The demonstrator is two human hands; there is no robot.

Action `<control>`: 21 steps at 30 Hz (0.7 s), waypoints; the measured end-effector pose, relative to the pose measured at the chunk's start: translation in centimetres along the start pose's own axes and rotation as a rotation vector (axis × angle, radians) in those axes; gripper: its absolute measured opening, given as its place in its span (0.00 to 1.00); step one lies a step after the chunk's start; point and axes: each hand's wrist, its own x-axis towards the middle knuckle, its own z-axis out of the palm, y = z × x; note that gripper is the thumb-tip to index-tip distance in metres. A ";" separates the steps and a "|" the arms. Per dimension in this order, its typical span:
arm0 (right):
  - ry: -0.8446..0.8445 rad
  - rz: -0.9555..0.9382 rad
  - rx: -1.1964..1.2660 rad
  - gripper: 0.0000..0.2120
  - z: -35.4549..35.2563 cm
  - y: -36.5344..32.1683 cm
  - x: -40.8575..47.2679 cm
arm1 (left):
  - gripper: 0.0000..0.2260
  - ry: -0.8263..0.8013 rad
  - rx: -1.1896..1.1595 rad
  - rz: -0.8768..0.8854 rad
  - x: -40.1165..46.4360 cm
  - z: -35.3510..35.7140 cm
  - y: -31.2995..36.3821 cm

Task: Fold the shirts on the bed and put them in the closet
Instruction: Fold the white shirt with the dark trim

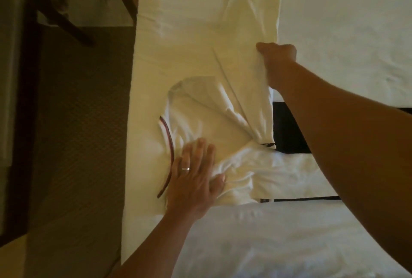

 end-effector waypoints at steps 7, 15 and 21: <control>-0.065 -0.169 -0.026 0.07 -1.6 0.1 -4.2 | 0.33 -0.027 -0.033 0.013 0.0 -0.2 -0.4; -0.290 -0.230 0.027 0.06 -5.5 5.1 -11.8 | 0.30 0.037 -0.049 0.109 -1.5 -3.3 -2.2; -0.463 -0.369 -0.047 0.06 -9.3 12.8 -19.8 | 0.18 0.112 0.047 0.060 -6.6 -4.2 -3.7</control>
